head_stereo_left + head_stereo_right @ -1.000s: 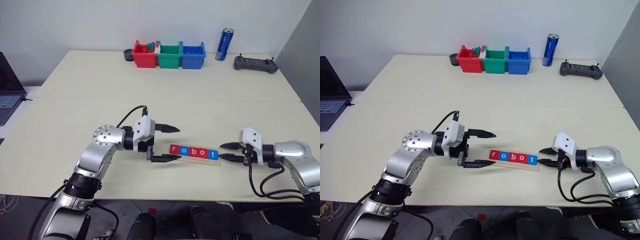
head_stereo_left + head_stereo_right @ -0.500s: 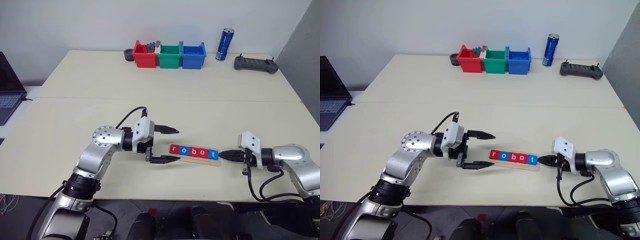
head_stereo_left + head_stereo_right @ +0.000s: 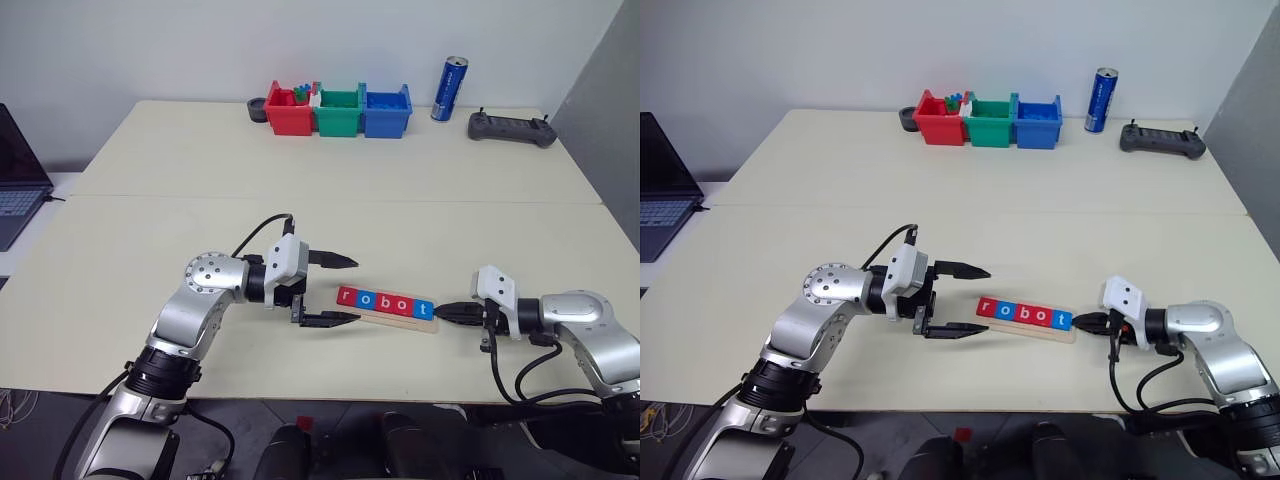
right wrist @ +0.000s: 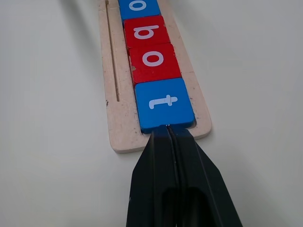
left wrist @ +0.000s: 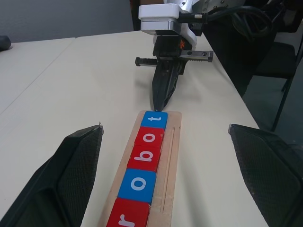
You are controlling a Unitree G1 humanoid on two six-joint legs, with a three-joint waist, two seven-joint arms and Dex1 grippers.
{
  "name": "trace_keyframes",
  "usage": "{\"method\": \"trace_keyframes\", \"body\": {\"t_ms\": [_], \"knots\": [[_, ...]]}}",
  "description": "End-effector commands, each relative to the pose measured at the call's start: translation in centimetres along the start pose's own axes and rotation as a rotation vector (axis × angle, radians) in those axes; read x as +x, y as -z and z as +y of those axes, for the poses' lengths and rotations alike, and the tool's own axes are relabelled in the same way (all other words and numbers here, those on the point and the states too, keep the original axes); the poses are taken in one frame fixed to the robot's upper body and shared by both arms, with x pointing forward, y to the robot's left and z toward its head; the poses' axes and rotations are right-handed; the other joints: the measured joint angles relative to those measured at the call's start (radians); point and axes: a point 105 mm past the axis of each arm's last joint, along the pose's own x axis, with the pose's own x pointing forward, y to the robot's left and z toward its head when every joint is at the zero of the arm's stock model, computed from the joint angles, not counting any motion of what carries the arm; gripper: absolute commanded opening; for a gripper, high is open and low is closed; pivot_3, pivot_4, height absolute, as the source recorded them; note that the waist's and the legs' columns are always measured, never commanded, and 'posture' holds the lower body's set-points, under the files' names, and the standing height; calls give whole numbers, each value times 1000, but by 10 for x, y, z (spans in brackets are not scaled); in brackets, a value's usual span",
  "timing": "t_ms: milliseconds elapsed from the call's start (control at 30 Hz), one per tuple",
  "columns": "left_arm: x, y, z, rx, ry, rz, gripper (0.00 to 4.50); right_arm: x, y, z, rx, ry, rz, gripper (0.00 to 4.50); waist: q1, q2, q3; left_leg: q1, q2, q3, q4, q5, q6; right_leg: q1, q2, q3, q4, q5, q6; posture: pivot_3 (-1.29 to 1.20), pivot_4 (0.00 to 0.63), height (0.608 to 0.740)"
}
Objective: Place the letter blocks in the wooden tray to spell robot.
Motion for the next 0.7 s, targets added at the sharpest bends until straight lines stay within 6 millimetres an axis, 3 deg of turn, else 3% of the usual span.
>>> {"method": "trace_keyframes", "body": {"t_ms": [33,167,267,633,700], "knots": [[-2,-8,1,42,0,-3,4500,-8,-11,-7,-40,21,-13,23,0,0,0,0,0,0,0,0,0,0,0,0,0,0,0,0,150,740],[-6,-5,2,38,-7,9,4500,-19,-19,-11,-48,31,-7,23,1,0,0,0,0,0,0,0,0,0,0,0,0,0,0,0,150,740],[-11,-1,5,25,-28,32,4500,-26,-29,-9,-15,12,-34,591,0,0,0,0,0,0,0,0,0,0,0,0,0,0,0,0,150,740],[-26,21,6,5,-95,181,4500,-27,-35,12,56,-33,-43,4416,4,0,0,-1,0,0,0,0,0,0,0,0,0,0,0,0,150,740],[-27,22,5,5,-93,190,4500,-27,-36,16,59,-38,-41,4462,4,0,0,-1,0,0,0,0,0,0,0,0,0,0,0,0,150,740]]}}
